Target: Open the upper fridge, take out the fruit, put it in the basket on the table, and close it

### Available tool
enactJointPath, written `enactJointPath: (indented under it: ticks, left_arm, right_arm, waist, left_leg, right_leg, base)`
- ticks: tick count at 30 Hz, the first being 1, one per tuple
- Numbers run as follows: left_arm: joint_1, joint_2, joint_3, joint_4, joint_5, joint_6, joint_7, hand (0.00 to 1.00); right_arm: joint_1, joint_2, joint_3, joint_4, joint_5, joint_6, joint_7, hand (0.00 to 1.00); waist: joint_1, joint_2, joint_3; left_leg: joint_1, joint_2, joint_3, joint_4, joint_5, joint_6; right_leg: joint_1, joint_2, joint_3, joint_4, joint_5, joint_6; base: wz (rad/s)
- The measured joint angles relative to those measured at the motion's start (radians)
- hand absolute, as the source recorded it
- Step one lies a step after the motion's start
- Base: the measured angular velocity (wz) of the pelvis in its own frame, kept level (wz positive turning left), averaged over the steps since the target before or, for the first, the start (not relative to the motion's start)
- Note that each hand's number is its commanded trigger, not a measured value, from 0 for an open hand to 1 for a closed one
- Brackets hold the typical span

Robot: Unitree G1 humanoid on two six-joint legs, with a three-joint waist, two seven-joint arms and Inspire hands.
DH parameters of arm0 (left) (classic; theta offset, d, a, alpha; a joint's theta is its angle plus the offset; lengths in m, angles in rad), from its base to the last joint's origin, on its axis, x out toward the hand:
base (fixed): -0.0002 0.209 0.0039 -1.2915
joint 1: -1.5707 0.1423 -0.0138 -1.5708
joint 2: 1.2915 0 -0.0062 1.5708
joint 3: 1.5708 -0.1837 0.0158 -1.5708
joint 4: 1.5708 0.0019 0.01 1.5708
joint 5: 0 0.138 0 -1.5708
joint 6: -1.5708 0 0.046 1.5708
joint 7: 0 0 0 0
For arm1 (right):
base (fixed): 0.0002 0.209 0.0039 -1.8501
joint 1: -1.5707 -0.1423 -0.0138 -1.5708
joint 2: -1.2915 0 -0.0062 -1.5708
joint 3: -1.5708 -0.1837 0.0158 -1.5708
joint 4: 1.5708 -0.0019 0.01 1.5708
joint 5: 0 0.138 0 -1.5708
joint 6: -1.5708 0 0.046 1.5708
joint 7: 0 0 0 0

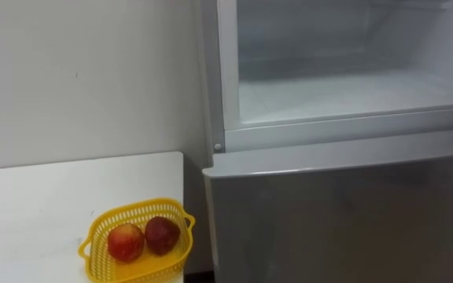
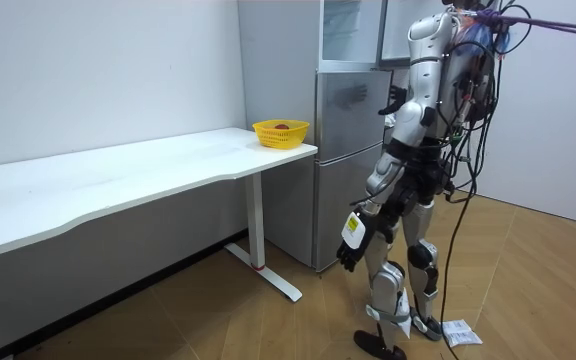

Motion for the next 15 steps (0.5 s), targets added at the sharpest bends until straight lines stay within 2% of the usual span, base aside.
enactJointPath:
  ticks: [8, 13, 15]
  left_arm:
    - [0.008, -0.005, -0.003, -0.006, -0.003, 0.007, 0.007, 0.00]
    - [0.011, -0.007, 0.007, -0.008, -0.002, 0.009, 0.007, 0.00]
    - [0.016, -0.011, 0.019, -0.015, -0.002, 0.022, 0.007, 0.00]
  right_arm:
    - [0.005, 0.044, 0.093, 0.298, 0.038, 0.047, 0.110, 0.00]
    - [0.029, 0.049, 0.110, 0.376, 0.068, 0.075, 0.159, 0.00]
    - [0.029, 0.054, 0.110, 0.411, 0.069, 0.075, 0.160, 0.00]
  waist:
    - [0.003, 0.013, -0.0043]
    - [0.003, 0.013, -0.0044]
    - [0.001, 0.009, -0.0042]
  left_leg:
    - [0.000, 0.001, 0.002, 0.000, -0.002, 0.000]
    - [0.001, 0.000, 0.002, 0.000, -0.002, 0.000]
    - [0.001, 0.000, 0.000, 0.002, -0.002, 0.000]
  right_leg:
    - [0.000, 0.000, -0.001, 0.000, 0.000, 0.000]
    - [0.003, -0.001, -0.001, -0.002, 0.000, 0.000]
    - [0.006, -0.001, -0.003, -0.002, 0.000, 0.000]
  base:
    - [0.00]
    - [0.00]
    - [0.02]
